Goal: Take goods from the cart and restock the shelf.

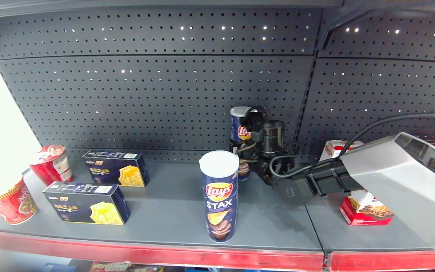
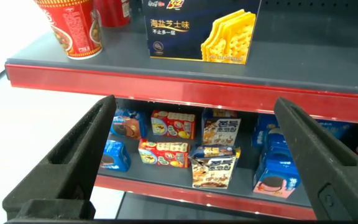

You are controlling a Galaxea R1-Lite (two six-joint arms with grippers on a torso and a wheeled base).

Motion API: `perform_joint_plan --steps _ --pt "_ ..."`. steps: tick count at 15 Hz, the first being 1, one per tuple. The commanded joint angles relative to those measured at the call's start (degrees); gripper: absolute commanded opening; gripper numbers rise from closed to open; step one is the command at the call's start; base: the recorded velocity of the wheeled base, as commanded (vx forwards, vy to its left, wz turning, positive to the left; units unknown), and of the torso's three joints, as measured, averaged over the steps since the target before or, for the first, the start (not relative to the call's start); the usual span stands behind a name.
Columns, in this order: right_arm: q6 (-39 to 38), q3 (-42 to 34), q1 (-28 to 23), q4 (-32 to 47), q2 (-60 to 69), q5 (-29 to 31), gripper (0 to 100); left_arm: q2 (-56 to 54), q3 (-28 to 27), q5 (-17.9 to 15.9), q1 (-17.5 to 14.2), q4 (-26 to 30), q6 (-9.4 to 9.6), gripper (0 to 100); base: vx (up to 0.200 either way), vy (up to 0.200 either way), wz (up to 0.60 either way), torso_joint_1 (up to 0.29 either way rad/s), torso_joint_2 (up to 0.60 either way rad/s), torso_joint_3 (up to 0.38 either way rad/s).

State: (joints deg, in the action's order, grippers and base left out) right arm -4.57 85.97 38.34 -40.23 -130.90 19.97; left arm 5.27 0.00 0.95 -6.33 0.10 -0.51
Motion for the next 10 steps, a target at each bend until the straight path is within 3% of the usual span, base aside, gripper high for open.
perform_joint_plan --steps 1,10 --pt "0.0 1.9 0.0 0.0 -2.4 0.0 0 0.1 0.0 0.0 -0.1 0.0 -0.02 100 0.0 0.0 0.0 0.0 0.0 0.0" --pt "0.3 6.6 -0.5 -0.4 -6.1 -0.2 0 0.1 0.0 0.0 -0.1 0.0 -0.02 100 0.0 0.0 0.0 0.0 0.0 0.0"
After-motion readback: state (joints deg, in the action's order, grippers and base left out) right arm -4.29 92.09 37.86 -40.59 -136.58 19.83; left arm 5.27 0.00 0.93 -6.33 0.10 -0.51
